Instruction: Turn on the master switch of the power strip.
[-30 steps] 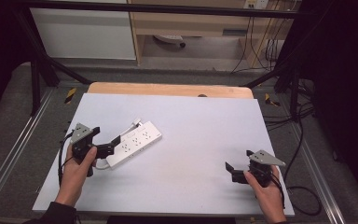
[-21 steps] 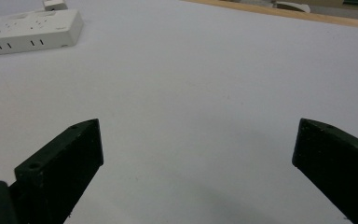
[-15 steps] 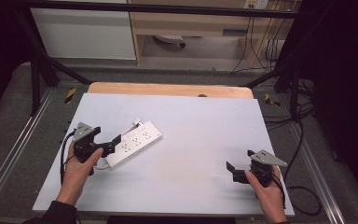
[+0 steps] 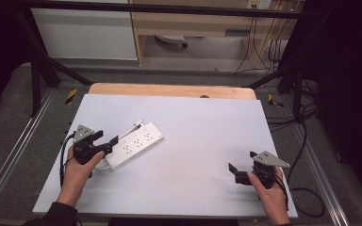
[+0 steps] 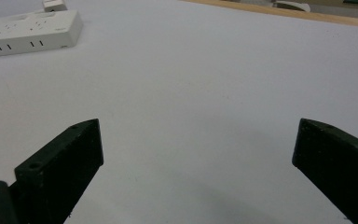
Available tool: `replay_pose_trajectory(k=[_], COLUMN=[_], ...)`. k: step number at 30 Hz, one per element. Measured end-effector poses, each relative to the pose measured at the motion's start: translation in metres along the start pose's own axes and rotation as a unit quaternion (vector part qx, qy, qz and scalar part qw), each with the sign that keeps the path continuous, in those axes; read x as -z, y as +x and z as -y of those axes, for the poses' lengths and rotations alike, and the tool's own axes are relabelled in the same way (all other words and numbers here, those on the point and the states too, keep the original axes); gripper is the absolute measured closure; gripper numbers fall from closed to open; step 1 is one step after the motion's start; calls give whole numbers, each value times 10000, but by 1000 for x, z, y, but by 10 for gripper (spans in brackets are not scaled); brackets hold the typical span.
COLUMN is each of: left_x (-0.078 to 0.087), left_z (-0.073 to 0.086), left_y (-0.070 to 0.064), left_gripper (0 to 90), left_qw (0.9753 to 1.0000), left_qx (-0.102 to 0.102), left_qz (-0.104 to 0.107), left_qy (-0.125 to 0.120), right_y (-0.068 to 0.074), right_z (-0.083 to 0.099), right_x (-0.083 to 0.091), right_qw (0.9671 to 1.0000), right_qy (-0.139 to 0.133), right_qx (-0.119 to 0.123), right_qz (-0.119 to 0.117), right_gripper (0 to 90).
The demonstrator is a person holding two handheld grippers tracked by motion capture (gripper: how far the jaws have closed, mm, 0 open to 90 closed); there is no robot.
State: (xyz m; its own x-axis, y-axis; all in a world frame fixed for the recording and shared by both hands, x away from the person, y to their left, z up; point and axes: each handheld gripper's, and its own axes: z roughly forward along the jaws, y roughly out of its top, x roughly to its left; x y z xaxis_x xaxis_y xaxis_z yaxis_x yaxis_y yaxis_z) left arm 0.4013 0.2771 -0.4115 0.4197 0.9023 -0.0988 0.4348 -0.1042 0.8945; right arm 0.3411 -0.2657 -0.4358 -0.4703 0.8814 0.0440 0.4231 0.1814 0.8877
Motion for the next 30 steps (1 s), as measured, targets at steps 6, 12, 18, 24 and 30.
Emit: replay_pose_trajectory(k=[6, 12, 18, 24, 30], left_x=[4, 6, 6, 6, 6], left_z=[2, 4, 7, 9, 12], left_y=[2, 2, 4, 5, 7], left_gripper=[511, 629, 723, 805, 857], left_qw=[9999, 9997, 9994, 9989, 9983], left_qx=[-99, -131, -119, -144, -154], left_qz=[-52, 7, 125, 219, 204], left_qy=[123, 192, 284, 397, 516], right_y=[0, 0, 0, -1, -1], right_z=[0, 0, 0, 0, 0], right_x=[0, 0, 0, 0, -1], right_qw=[10000, 10000, 10000, 10000, 10000], right_qy=[-11, -4, 3, 6, 16], right_qx=[6, 5, 8, 9, 7], right_qz=[3, 2, -5, -9, -15], right_gripper=[22, 22, 22, 23, 23])
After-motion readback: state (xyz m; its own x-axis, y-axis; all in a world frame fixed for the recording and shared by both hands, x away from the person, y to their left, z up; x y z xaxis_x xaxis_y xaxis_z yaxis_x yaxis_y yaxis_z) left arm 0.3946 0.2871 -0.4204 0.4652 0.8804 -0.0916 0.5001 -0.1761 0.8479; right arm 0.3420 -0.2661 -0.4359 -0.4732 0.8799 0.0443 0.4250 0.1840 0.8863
